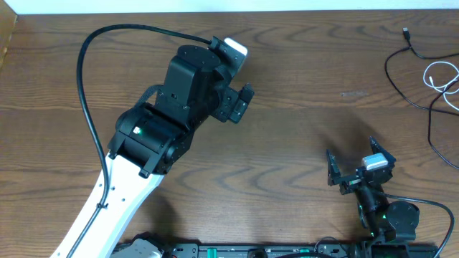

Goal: Untangle cables

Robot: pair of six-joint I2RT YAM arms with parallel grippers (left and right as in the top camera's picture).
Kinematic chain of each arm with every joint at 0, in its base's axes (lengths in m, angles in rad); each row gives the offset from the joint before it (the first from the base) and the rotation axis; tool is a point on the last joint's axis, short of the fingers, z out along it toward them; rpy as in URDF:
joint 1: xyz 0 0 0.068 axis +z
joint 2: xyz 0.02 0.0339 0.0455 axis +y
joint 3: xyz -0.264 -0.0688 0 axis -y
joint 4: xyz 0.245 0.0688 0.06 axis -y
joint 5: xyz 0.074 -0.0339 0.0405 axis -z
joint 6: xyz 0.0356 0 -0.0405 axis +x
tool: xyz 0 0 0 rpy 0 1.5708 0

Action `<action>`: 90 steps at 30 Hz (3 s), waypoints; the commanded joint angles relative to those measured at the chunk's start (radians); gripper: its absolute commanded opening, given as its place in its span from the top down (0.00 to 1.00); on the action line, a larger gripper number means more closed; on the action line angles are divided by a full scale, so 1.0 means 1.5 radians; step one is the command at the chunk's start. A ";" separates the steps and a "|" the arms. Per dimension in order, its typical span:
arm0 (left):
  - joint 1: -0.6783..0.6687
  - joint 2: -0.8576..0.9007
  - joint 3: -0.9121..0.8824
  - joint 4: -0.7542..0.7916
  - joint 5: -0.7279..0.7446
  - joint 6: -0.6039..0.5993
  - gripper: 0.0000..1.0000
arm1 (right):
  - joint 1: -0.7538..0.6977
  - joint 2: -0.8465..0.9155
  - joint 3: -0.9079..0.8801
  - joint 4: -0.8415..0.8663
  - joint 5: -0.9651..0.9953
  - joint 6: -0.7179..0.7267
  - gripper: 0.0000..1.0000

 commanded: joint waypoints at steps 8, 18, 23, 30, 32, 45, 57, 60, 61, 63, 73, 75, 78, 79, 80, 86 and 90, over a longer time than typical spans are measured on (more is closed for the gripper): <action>-0.002 0.003 0.006 -0.001 -0.005 0.001 0.04 | 0.007 -0.006 -0.002 -0.001 -0.002 0.008 0.01; -0.002 0.003 0.006 -0.027 -0.006 0.001 0.04 | 0.007 -0.006 -0.002 -0.002 -0.002 0.008 0.01; -0.001 0.002 0.006 -0.040 -0.014 0.042 0.04 | 0.007 -0.006 -0.002 -0.002 -0.002 0.008 0.01; 0.040 -0.013 0.000 -0.043 -0.030 0.036 0.04 | 0.007 -0.006 -0.002 -0.001 -0.002 0.008 0.01; 0.082 -0.027 -0.004 -0.042 0.027 0.026 0.04 | 0.007 -0.006 -0.002 -0.002 -0.002 0.008 0.01; 0.289 -0.270 -0.293 0.238 0.176 0.015 0.04 | 0.007 -0.006 -0.002 -0.001 -0.002 0.008 0.01; 0.375 -0.583 -0.746 0.563 0.123 0.000 0.04 | 0.007 -0.006 -0.002 -0.002 -0.002 0.008 0.01; 0.375 -0.653 -0.827 0.597 0.103 0.001 0.04 | 0.007 -0.006 -0.002 -0.001 -0.002 0.008 0.01; 0.375 -0.673 -0.848 0.604 0.098 0.001 0.04 | 0.007 -0.006 -0.002 -0.002 -0.002 0.008 0.01; 0.375 -0.715 -0.891 0.607 0.098 0.001 0.04 | 0.007 -0.006 -0.002 -0.001 -0.002 0.008 0.01; 0.375 -0.872 -1.029 0.603 0.083 0.003 0.04 | 0.007 -0.006 -0.002 -0.002 -0.002 0.008 0.01; 0.374 -0.886 -1.028 0.571 0.083 0.003 0.04 | 0.007 -0.006 -0.002 -0.001 -0.002 0.008 0.01; 0.373 -0.885 -1.028 0.545 0.081 0.003 0.04 | 0.007 -0.006 -0.002 -0.001 -0.002 0.008 0.01; 0.373 -0.885 -1.028 0.529 0.081 0.003 0.04 | 0.007 -0.006 -0.002 -0.002 -0.002 0.008 0.01; 0.373 -0.885 -1.028 0.511 0.081 0.003 0.04 | 0.007 -0.006 -0.002 -0.002 -0.002 0.008 0.01; 0.373 -0.885 -1.028 0.468 0.076 0.003 0.04 | 0.007 -0.006 -0.002 -0.002 -0.002 0.008 0.01; 0.373 -0.883 -1.028 0.468 0.076 0.003 0.04 | 0.007 -0.006 -0.002 -0.001 -0.002 0.008 0.01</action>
